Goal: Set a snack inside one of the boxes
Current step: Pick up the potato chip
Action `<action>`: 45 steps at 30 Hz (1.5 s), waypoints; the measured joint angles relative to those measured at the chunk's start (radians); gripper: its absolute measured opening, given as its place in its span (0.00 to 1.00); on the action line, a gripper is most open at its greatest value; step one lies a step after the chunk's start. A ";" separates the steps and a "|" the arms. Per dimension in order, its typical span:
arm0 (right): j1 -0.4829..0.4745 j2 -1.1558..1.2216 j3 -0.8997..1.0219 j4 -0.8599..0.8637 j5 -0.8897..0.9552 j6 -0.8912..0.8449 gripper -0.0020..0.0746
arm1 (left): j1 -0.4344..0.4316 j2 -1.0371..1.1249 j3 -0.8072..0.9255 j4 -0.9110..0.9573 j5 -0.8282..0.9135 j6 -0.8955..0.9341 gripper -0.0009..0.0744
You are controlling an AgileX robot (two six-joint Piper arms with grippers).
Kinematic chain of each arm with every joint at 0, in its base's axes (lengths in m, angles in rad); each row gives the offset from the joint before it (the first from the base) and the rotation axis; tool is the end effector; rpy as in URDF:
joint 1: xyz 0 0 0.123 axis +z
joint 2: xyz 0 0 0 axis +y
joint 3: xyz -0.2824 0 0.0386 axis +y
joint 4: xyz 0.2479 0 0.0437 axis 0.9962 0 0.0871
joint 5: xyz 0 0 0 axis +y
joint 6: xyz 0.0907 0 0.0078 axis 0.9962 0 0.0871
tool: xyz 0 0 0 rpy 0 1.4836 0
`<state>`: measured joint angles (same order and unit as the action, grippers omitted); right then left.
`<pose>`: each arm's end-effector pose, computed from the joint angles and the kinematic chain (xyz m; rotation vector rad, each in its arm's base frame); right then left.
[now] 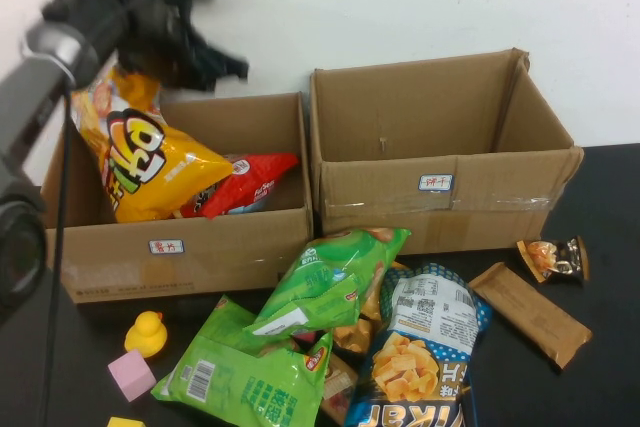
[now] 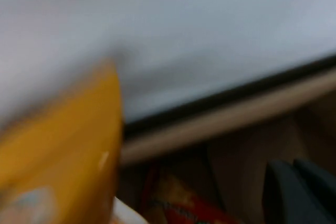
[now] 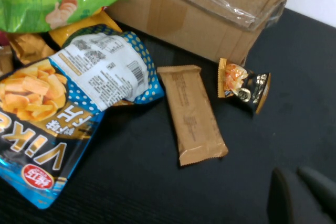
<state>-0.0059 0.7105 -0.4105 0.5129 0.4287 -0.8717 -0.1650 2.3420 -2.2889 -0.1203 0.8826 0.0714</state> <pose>0.1348 0.0178 0.2551 -0.5338 2.0812 -0.0128 0.5258 -0.0961 0.2612 0.2356 2.4082 -0.1901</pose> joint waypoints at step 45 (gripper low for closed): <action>0.000 0.029 0.000 0.095 0.007 -0.075 0.03 | -0.192 -0.604 0.508 0.044 0.042 0.077 0.01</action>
<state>-0.0059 0.7399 -0.4105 0.6081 0.4352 -0.9465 -0.3573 1.7379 -1.7807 -0.0761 0.9245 0.1481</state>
